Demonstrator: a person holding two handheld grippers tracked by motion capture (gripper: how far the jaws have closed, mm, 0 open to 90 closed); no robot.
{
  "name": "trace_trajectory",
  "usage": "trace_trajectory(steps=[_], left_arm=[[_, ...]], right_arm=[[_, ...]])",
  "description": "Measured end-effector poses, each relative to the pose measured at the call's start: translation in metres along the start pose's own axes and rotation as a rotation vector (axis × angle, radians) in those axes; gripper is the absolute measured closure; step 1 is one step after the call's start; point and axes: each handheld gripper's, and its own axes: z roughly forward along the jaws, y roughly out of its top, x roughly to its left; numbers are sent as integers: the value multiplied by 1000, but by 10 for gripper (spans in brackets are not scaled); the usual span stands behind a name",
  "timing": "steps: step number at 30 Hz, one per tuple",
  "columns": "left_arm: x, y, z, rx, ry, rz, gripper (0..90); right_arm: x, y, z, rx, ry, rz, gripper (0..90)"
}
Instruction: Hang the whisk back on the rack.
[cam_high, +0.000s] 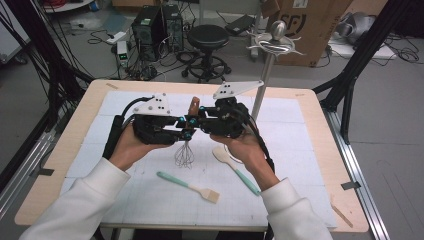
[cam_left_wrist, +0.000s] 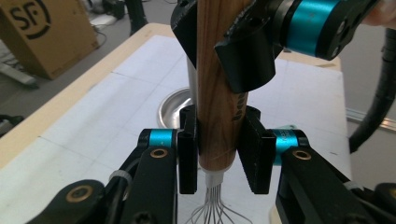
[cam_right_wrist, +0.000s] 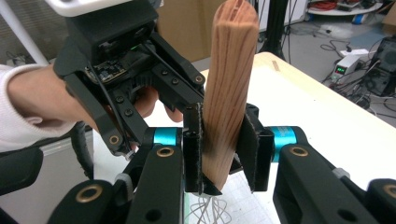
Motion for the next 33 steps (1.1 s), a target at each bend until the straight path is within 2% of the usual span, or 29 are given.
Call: trace_trajectory(steps=[2,3,7,9,11,12,15,16,19,21,22,25,30,33], left_arm=[[0,0,0,-10,-10,19,677],[0,0,-1,-9,-14,29,622],[1,-2,-4,-28,-23,47,529],[2,-4,-7,-34,-26,43,449],[5,-7,-9,-29,-47,29,395],[6,-9,-11,-28,-40,21,345],[9,-14,-16,-34,-41,-4,228],[10,-16,-18,-31,-32,5,175],[12,-21,-25,-4,-22,19,32],[14,-24,-32,-18,-24,28,16],[14,-27,-34,-44,-27,12,16],[18,-33,-42,-42,-16,26,16],[24,-45,-53,-57,13,6,16],[27,-51,-60,-60,33,-3,16]], right_arm=[[-1,0,0,3,16,2,731],[-1,0,-1,6,22,0,731],[-2,0,-5,18,39,9,732],[-3,-1,-9,18,42,-5,732],[-3,-1,-14,21,36,-11,732],[-4,-2,-17,21,36,-13,732],[-7,-3,-27,28,34,4,731],[-8,-4,-31,39,36,24,730],[-14,-6,-42,44,94,72,730],[-17,-7,-50,47,104,82,731],[-18,-7,-55,51,99,72,731],[-21,-8,-68,52,95,60,731],[-24,-7,-88,58,92,34,731],[-26,-7,-98,60,72,19,731]])
